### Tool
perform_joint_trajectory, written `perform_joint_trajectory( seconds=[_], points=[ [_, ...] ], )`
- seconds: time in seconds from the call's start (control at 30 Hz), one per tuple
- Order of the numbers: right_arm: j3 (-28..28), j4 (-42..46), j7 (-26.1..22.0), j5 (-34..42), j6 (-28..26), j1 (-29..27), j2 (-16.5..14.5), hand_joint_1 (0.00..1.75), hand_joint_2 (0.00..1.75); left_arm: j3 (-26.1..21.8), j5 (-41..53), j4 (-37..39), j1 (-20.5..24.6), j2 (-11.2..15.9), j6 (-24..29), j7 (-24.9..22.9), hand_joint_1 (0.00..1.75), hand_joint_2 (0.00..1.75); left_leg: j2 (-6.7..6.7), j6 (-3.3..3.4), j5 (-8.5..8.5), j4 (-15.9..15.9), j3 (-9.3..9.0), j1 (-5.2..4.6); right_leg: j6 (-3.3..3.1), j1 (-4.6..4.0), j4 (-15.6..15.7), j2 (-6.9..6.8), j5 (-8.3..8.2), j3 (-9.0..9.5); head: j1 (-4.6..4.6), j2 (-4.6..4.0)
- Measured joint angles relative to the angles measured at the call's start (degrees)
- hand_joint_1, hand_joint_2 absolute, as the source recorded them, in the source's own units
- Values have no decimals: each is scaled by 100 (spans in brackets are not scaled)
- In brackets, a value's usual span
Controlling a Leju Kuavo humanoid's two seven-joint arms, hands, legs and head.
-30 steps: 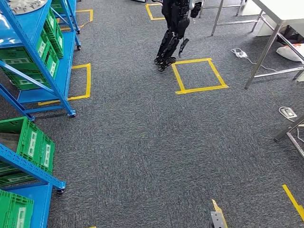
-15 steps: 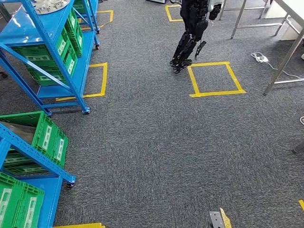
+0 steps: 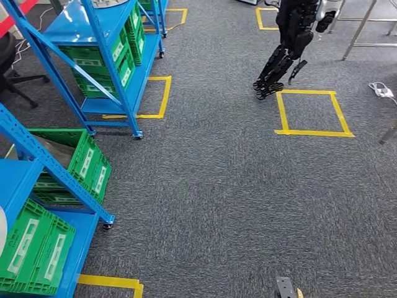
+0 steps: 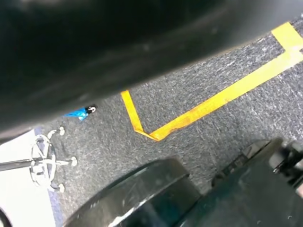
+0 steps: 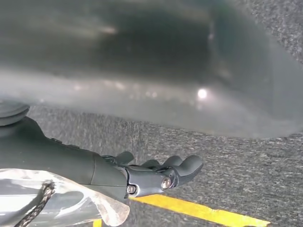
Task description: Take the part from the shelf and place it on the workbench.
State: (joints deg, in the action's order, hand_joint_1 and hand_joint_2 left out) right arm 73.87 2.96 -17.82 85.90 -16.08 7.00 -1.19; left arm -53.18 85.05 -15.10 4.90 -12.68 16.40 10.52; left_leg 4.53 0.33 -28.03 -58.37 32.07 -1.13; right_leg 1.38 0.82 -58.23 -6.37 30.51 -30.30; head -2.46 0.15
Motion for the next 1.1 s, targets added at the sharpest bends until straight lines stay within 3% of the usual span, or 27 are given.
perform_joint_trajectory(
  seconds=[0.07,0.13,0.2,0.27,0.3,0.33,0.37,0.43,0.5,0.53,0.57,0.6,0.67,0.73,0.8,0.83,0.9,0.97,1.03,1.1],
  points=[
    [12,2,-1,-1,0,14,-1,0,0,-10,-3,0,-13,4,1,0,0,0,-111,53,17,49,8,-8,61,6,18,-83,21,25,-1,0],
    [29,4,-10,-2,1,35,-2,0,0,-31,-6,-1,-24,7,11,-1,0,0,-244,124,55,113,-25,21,108,30,-137,152,150,-29,-9,0],
    [40,4,-17,-2,-1,24,-1,0,0,-54,-8,-1,-2,-3,17,-1,0,0,-389,180,72,143,-45,39,120,39,-740,503,461,-316,-35,0],
    [51,4,-15,-2,-1,-8,-1,0,0,-69,-9,0,6,-16,14,-1,0,0,-556,201,66,141,-49,36,124,31,-1452,613,710,-699,-48,0],
    [60,4,-14,-2,-2,-16,-1,0,0,-76,-9,0,-3,-19,13,-1,0,0,-644,203,63,138,-57,34,124,29,-1581,626,682,-801,-49,0],
    [70,4,-14,-2,-2,-19,-1,0,0,-83,-10,0,-12,-19,12,-2,0,0,-734,199,57,134,-69,35,122,29,-1489,636,538,-798,-49,0],
    [79,3,-15,-2,-3,-17,1,0,0,-89,-10,0,-19,-20,12,-2,0,0,-822,188,47,125,-86,38,117,34,-1188,665,305,-692,-48,0],
    [89,2,-16,-1,-7,-11,4,0,0,-96,-11,0,-17,-24,11,-3,0,0,-974,143,11,84,-90,45,106,64,-440,920,-67,-383,-48,0],
    [105,1,-11,-2,-21,-12,7,0,0,-100,-12,0,-11,-26,9,-3,0,0,-1106,76,-3,39,-34,65,83,80,-92,1158,-131,-208,-46,0],
    [115,1,-8,-2,-30,-14,7,0,0,-103,-13,0,-14,-27,7,-3,0,0,-1175,40,7,29,-1,79,64,75,-64,1173,-113,-186,-46,0],
    [125,2,-5,-2,-37,-14,5,0,0,-104,-12,0,-23,-26,6,-3,0,0,-1241,6,16,34,19,94,37,71,-51,1107,-114,-165,-44,0],
    [132,2,-6,-2,-42,-10,3,0,0,-106,-12,0,-35,-25,6,-3,0,0,-1207,-27,0,14,35,94,9,70,-24,1036,-120,-147,-40,0],
    [140,1,-13,-2,-51,-8,-1,0,0,-107,-11,0,-34,-24,6,-3,0,0,-925,-85,-170,-283,175,80,-56,77,32,866,-121,-91,-10,0],
    [147,-3,-16,-2,-58,-21,0,0,0,-107,-11,0,-17,-25,7,-3,0,0,-596,-130,-485,-996,535,90,-99,55,50,675,-94,-51,11,0],
    [159,-4,-15,-2,-58,-28,1,0,0,-108,-11,0,-26,-24,6,-3,0,0,-502,-150,-625,-1563,849,109,-111,40,50,495,-63,-29,10,0],
    [166,-5,-15,-2,-58,-23,1,0,0,-108,-11,0,-38,-24,5,-3,0,0,-486,-149,-541,-1561,862,113,-112,37,50,416,-49,-13,10,0],
    [175,-5,-14,-2,-58,-10,-1,0,0,-109,-7,0,-52,-22,5,-3,0,0,-386,-105,-125,-911,550,97,-105,33,53,278,-14,42,13,0],
    [180,-5,-13,-2,-60,-4,-1,0,0,-109,8,0,-35,-23,5,-3,0,0,-141,-30,125,-195,192,32,-65,13,56,157,32,90,11,0],
    [184,-5,-5,-2,-67,-1,0,0,0,-109,46,0,-21,-25,5,-7,0,0,-47,25,115,28,96,-24,-6,-6,71,37,68,127,7,0],
    [195,-5,1,-2,-73,15,0,0,0,-109,95,0,-36,-28,6,-23,0,0,-171,76,135,84,83,-13,53,-5,89,-26,100,178,5,0]
  ],
)
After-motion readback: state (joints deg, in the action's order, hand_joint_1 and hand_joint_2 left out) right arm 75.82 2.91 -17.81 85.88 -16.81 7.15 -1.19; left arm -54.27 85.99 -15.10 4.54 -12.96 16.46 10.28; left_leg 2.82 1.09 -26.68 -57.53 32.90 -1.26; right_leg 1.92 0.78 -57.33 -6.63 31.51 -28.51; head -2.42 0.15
